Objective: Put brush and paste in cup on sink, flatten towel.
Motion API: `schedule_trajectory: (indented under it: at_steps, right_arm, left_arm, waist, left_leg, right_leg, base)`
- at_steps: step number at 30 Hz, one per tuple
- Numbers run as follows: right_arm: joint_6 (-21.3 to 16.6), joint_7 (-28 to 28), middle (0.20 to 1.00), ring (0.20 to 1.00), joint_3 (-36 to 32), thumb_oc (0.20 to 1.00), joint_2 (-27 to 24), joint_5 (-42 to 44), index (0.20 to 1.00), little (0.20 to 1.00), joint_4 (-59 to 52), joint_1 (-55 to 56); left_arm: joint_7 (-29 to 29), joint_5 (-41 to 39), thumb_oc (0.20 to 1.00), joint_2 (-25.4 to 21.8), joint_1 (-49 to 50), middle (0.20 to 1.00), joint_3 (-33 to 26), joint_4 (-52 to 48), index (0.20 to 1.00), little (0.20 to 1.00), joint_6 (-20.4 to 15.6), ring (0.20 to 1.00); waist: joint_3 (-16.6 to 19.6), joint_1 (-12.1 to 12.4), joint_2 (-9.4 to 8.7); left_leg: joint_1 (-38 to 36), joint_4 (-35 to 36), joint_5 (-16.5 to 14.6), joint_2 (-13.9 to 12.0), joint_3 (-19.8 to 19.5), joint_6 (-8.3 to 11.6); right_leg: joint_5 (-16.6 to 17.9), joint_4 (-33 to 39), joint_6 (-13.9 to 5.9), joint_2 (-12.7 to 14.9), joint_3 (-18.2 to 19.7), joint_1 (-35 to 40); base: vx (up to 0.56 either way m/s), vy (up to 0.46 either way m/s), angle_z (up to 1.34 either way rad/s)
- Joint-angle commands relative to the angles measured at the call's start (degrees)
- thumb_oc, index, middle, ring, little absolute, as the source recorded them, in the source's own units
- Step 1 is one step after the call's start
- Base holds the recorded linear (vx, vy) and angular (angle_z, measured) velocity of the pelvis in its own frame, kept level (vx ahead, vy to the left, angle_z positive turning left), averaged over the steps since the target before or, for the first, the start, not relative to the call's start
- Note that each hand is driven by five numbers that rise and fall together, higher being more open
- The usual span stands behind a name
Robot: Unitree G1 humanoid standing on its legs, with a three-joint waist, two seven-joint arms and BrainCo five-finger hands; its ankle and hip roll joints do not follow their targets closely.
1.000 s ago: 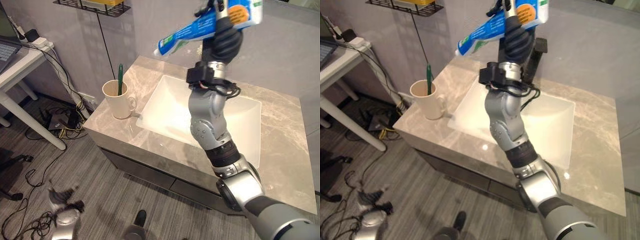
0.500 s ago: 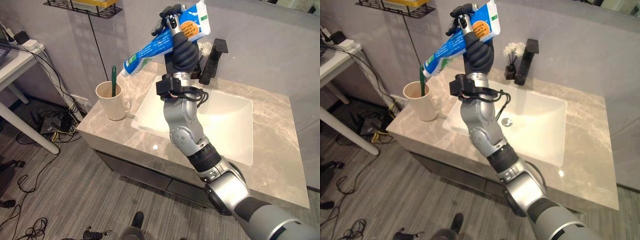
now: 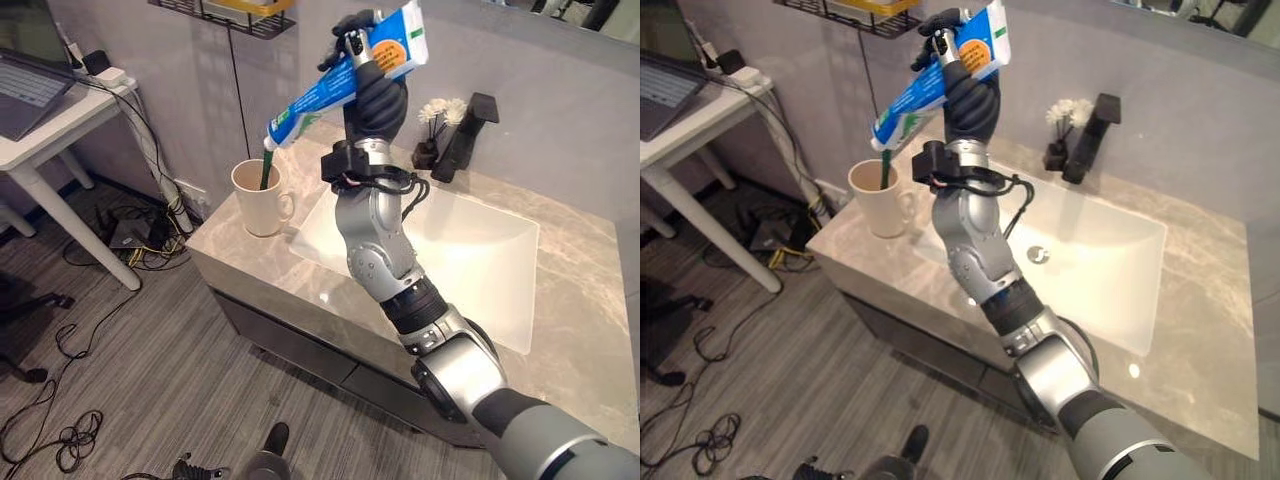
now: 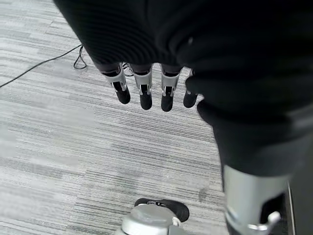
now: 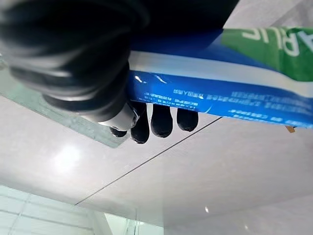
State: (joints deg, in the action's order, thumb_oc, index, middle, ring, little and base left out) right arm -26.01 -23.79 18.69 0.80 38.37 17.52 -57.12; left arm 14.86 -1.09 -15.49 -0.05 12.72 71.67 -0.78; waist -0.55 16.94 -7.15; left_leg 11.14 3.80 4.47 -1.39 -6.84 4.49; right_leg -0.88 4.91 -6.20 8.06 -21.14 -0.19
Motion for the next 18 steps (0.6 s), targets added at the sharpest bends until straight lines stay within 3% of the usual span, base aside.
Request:
schedule_trajectory:
  at_steps: [1,18]
  right_arm:
    - [-1.3,-0.3,0.2,0.2,-2.6,0.2,-2.6,-3.3,0.2,0.2,1.3,-6.4]
    - [0.7,-3.7,0.2,0.2,-3.0,0.2,-8.3,-12.1,0.2,0.2,0.6,-7.5]
  left_arm:
    - [1.2,1.8,1.0,-1.4,-3.6,1.0,3.2,4.7,1.0,1.0,-0.8,1.0]
    - [1.7,2.6,1.0,-0.6,-5.3,1.0,6.0,3.5,1.0,1.0,-1.7,1.0]
  waist:
    - [-1.2,1.8,-1.38]
    - [-3.5,4.5,-2.35]
  left_leg:
    - [0.7,1.2,1.4,-0.8,-0.3,-0.14]
    - [3.9,1.2,1.5,4.0,-4.4,-1.82]
  right_leg:
    - [5.7,0.1,-3.25,5.7,1.2,2.2]
    - [8.3,0.0,-4.72,8.5,-2.4,2.8]
  base:
    - [0.01,0.022,0.13]
    - [0.02,0.034,0.13]
